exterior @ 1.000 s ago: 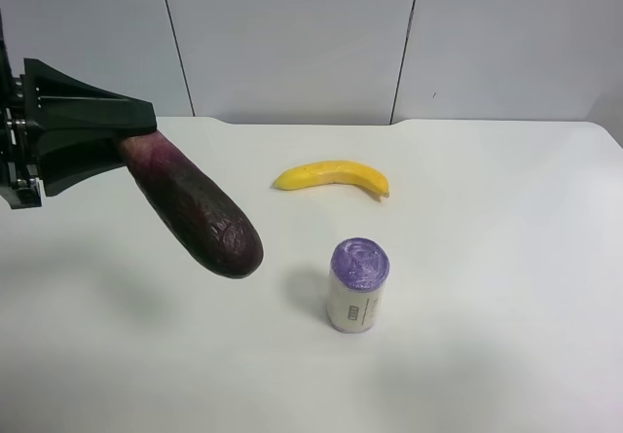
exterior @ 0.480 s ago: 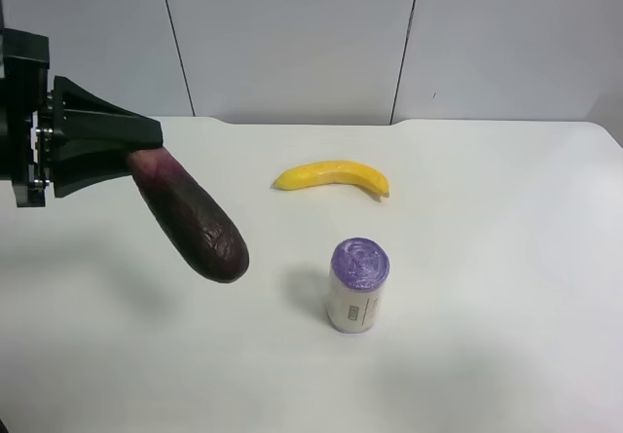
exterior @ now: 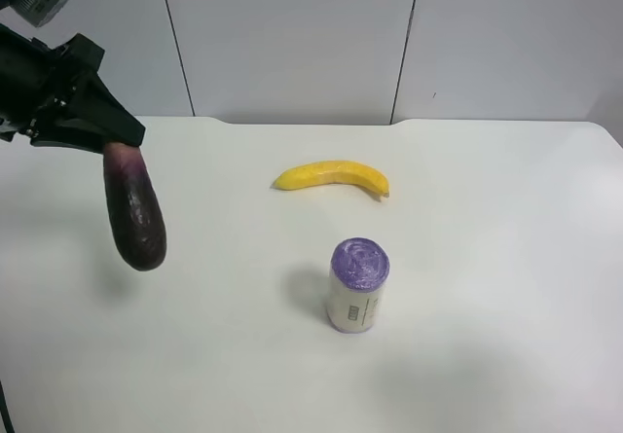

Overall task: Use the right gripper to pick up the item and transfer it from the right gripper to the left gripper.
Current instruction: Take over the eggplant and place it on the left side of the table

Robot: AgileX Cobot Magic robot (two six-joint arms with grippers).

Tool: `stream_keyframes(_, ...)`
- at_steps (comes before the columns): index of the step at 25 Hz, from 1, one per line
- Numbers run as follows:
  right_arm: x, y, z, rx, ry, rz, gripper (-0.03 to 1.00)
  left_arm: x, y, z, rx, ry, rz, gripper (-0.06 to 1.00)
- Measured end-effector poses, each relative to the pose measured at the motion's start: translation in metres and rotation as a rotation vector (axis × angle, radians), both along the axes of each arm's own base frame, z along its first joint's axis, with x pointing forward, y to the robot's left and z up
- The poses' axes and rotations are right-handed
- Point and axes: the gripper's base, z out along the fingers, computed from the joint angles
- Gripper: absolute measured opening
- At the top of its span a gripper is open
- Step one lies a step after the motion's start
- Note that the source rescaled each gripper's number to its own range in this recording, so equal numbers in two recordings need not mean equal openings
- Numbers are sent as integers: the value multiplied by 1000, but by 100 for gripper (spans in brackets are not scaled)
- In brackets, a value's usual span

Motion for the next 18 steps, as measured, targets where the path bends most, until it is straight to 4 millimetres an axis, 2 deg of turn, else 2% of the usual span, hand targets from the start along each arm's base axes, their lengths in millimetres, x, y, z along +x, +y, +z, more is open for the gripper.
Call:
stream_keyframes(6, 0, 0, 0, 0, 0, 0, 100, 37, 14, -11, 193, 50, 25, 1)
stream_keyframes(9, 0, 0, 0, 0, 0, 0, 100, 57, 19, -22, 256, 92, 20, 1)
stream_keyframes(13, 0, 0, 0, 0, 0, 0, 100, 80, 22, -51, 317, 170, 4, 1)
stream_keyframes(18, 0, 0, 0, 0, 0, 0, 100, 98, 23, -89, 334, 259, -13, 1)
